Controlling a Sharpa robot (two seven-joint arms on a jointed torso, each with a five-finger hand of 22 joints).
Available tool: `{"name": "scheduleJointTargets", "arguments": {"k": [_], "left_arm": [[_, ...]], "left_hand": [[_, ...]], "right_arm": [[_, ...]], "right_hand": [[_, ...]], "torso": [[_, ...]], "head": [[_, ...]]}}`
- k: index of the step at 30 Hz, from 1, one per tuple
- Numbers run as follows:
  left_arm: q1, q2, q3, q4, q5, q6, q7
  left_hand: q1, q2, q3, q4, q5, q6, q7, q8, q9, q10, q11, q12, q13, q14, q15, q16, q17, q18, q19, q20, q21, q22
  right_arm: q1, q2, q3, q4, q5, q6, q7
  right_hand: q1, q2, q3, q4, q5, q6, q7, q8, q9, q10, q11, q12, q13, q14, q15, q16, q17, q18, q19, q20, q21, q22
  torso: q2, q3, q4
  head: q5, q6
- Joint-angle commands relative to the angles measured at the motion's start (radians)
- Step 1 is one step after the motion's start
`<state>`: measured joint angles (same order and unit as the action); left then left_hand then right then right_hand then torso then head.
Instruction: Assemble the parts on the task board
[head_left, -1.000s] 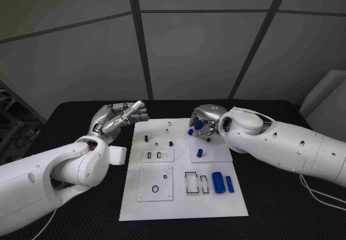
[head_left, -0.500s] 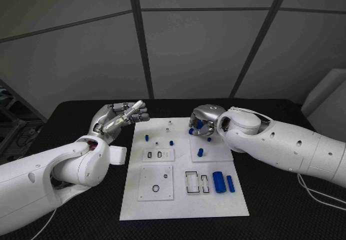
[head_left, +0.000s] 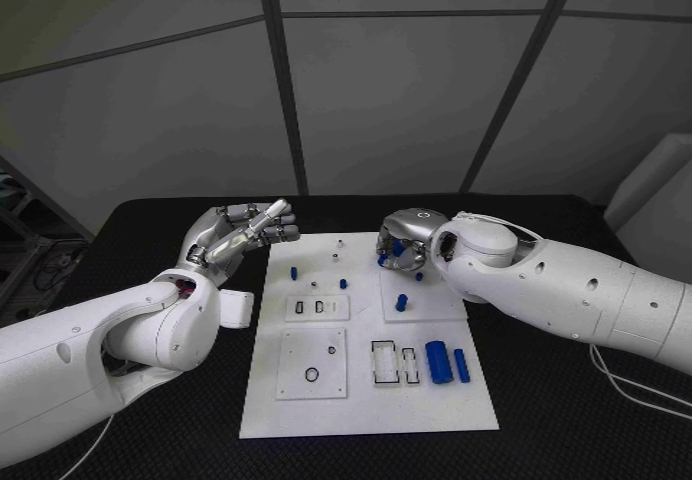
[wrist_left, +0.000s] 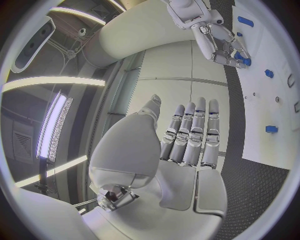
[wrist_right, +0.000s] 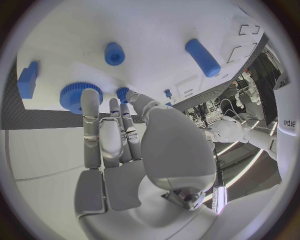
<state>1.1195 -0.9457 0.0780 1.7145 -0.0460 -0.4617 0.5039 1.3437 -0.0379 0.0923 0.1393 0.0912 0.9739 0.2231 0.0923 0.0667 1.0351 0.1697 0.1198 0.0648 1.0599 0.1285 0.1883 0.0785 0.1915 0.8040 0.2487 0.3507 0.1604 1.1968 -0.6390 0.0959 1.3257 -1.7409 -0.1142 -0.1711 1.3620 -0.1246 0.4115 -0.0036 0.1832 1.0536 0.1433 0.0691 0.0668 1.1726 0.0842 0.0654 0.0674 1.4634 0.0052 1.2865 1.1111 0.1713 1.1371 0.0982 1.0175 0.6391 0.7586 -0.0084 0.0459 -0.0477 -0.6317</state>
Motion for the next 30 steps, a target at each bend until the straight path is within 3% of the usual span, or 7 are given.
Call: {"name": "scheduleJointTargets", "arguments": {"k": [1,17,30], "left_arm": [[0.001,0.0,0.001,0.003,-0.012,0.014,0.001],[0.001,-0.003,0.001,0.003,-0.012,0.015,-0.002],[0.002,-0.004,0.001,-0.001,-0.012,0.018,-0.003]], "left_hand": [[0.0,0.006,-0.002,-0.005,-0.005,0.003,0.003,-0.004,-0.002,0.001,0.004,-0.006,-0.001,0.008,0.003,-0.005,0.001,-0.007,0.007,-0.001,0.006,0.001],[-0.001,0.006,-0.003,-0.007,-0.006,0.001,0.004,-0.006,-0.002,-0.001,0.005,-0.009,-0.001,0.008,0.003,-0.007,0.001,-0.008,0.007,-0.001,0.006,0.0],[-0.001,0.007,-0.003,-0.007,-0.006,0.001,0.004,-0.006,-0.002,-0.001,0.005,-0.009,-0.001,0.008,0.003,-0.007,0.001,-0.008,0.007,-0.001,0.006,0.0]], "right_arm": [[0.002,0.004,0.001,-0.005,0.0,0.023,0.006],[0.002,0.012,0.0,-0.015,0.005,0.035,0.01],[0.002,0.007,0.001,0.012,0.024,-0.137,0.033]], "right_hand": [[0.0,-0.01,0.007,0.001,-0.004,0.008,-0.002,-0.003,0.0,0.007,0.0,-0.002,-0.001,0.048,0.0,0.005,0.003,-0.01,0.003,-0.002,0.008,0.003],[0.006,-0.003,0.045,0.004,-0.011,0.039,0.001,0.005,0.004,0.047,-0.004,0.001,0.002,0.047,-0.003,0.037,0.034,-0.013,0.001,-0.004,0.05,0.045],[0.027,0.008,0.073,-0.012,-0.021,0.079,-0.005,0.016,0.008,0.087,-0.014,0.004,0.006,0.048,-0.012,0.057,0.056,-0.017,0.007,-0.011,0.084,0.081]], "torso": [[0.001,0.0005,-0.0006],[0.003,0.0012,-0.0001],[0.004,0.0018,-0.0014]], "head": [[0.002,-0.002],[0.001,-0.006],[0.003,-0.005]]}}
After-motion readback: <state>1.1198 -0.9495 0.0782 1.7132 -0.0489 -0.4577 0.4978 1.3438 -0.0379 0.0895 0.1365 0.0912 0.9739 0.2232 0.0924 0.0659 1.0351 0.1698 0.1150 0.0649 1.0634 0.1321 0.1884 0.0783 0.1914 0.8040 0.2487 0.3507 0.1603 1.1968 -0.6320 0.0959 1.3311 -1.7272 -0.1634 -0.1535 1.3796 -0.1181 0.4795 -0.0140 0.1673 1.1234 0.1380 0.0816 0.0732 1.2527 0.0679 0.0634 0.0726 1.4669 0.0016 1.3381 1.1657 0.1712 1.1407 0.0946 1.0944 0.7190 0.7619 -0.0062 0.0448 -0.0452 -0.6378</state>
